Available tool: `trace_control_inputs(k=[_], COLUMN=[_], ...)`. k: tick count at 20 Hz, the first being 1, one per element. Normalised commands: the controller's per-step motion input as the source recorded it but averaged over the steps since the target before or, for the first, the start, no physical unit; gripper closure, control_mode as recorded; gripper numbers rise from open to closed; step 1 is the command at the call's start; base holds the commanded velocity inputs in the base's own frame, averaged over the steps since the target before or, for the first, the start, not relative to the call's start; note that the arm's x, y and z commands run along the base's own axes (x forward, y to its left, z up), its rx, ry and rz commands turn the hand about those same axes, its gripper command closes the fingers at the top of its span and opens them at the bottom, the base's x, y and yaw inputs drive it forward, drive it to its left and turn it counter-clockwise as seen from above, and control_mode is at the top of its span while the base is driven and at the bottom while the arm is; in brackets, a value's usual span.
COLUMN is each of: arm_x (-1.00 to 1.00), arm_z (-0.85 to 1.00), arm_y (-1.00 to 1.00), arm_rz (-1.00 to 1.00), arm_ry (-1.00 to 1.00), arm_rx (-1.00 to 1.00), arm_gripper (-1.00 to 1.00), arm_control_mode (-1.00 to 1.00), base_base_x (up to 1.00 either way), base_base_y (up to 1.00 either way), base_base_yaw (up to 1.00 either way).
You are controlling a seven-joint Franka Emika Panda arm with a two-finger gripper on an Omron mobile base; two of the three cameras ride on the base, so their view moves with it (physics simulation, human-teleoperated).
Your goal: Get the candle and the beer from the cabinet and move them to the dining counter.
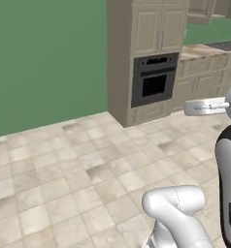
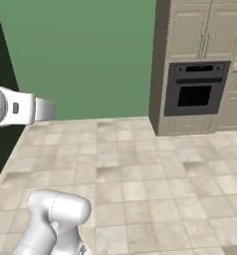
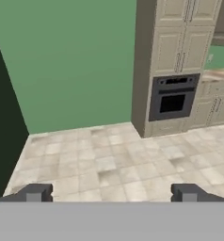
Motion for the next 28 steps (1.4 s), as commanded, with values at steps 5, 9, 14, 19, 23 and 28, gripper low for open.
trace_control_inputs(k=[5, 9, 14, 19, 23, 28], arm_x=[0.00, 0.00, 0.00, 0.00, 0.00, 0.00], arm_z=[0.00, 0.00, 0.00, 0.00, 0.00, 0.00], arm_y=[0.00, 0.00, 0.00, 0.00, 0.00, 0.00], arm_rz=[0.00, 0.00, 0.00, 0.00, 0.00, 0.00], arm_ry=[0.00, 0.00, 0.00, 0.00, 0.00, 0.00], arm_rx=[0.00, 0.00, 0.00, 0.00, 0.00, 0.00], arm_gripper=[-1.00, -1.00, -1.00, -1.00, -1.00, -1.00], arm_control_mode=[1.00, 1.00, 1.00, 1.00, 1.00, 1.00], base_base_x=[0.39, 0.00, 0.14, 0.91, 1.00, 1.00], base_base_y=[-0.34, 0.00, 0.02, 0.55, 1.00, 0.96], base_base_yaw=[-0.71, -0.93, -0.87, -0.56, -0.34, -0.28])
